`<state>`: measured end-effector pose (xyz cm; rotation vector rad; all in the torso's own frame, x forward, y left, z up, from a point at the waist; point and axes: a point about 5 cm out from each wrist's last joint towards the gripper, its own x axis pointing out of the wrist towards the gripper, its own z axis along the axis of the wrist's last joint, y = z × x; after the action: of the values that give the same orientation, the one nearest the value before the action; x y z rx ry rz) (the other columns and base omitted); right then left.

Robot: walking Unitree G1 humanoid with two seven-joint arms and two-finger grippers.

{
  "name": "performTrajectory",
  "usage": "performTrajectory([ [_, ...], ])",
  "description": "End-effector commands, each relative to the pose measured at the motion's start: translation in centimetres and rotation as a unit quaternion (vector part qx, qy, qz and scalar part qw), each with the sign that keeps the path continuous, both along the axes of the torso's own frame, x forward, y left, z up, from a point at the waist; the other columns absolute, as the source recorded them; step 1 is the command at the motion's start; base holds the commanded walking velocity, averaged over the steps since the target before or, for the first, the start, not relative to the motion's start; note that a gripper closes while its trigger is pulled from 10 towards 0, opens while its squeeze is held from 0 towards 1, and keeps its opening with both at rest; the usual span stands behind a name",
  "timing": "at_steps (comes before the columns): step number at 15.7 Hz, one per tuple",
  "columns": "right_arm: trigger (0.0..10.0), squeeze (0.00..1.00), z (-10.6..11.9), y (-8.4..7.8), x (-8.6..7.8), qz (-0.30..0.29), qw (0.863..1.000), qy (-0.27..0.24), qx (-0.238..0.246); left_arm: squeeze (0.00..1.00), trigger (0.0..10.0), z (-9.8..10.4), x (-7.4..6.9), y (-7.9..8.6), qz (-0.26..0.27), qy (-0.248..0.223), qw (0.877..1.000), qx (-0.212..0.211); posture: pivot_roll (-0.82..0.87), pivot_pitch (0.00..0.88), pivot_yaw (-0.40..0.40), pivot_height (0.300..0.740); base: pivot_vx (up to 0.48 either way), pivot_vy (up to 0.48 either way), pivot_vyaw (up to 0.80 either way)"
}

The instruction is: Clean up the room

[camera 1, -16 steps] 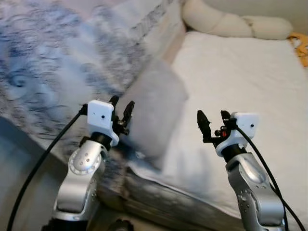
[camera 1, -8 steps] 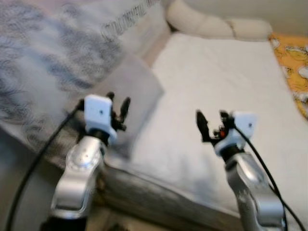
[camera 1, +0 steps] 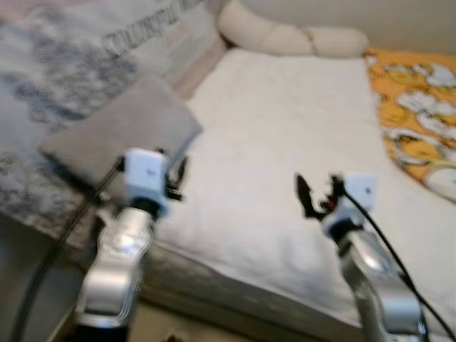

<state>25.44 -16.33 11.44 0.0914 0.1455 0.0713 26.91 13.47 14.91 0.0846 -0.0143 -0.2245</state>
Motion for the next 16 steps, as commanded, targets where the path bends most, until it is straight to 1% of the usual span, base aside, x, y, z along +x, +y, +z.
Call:
performTrajectory([
  [1,10.0,0.00,0.48,0.05,0.18,-0.003,1.000,-0.009,-0.002,0.00,10.0,0.44,0.10,0.66,0.011,-0.008,1.000,0.011,0.00,0.000,0.043,0.740,0.000,-0.480,0.00],
  [3,10.0,0.00,0.35,-0.05,0.26,-0.003,1.000,-0.008,-0.007,0.00,10.0,0.45,0.02,0.71,0.012,-0.006,1.000,0.012,0.00,0.000,0.043,0.740,0.000,-0.480,0.00],
  [4,10.0,0.00,0.19,-0.08,0.26,-0.003,1.000,-0.006,-0.009,0.00,10.0,0.25,-0.10,0.79,0.017,0.003,1.000,0.013,0.01,0.000,0.040,0.740,0.000,-0.480,0.00],
  [7,10.0,0.00,0.14,0.17,0.14,-0.001,1.000,-0.003,-0.007,0.00,10.0,0.10,-0.23,0.88,0.020,0.013,1.000,0.008,0.00,0.000,0.037,0.740,0.000,-0.480,0.00],
  [10,10.0,0.00,0.05,0.18,0.03,-0.001,1.000,-0.001,-0.007,0.00,10.0,0.10,-0.26,0.85,0.018,0.013,1.000,0.009,0.00,0.000,0.036,0.740,0.000,-0.480,0.00],
  [11,10.0,0.00,-0.09,-0.16,-0.22,-0.012,1.000,0.007,0.001,0.00,10.0,0.06,-0.34,0.66,0.014,0.016,1.000,0.010,-0.01,0.000,0.041,0.740,0.000,-0.480,-0.80],
  [13,10.0,0.00,-0.07,-0.37,-0.35,-0.014,1.000,0.007,-0.001,0.00,10.0,0.01,-0.34,0.52,0.011,0.019,1.000,0.010,-0.01,0.000,0.046,0.740,0.000,-0.480,0.00],
  [16,10.0,0.00,0.01,-0.27,-0.34,-0.013,1.000,0.003,-0.002,0.00,10.0,0.08,-0.25,0.56,0.009,0.018,1.000,0.013,0.00,0.000,0.049,0.740,0.000,-0.480,0.00],
])
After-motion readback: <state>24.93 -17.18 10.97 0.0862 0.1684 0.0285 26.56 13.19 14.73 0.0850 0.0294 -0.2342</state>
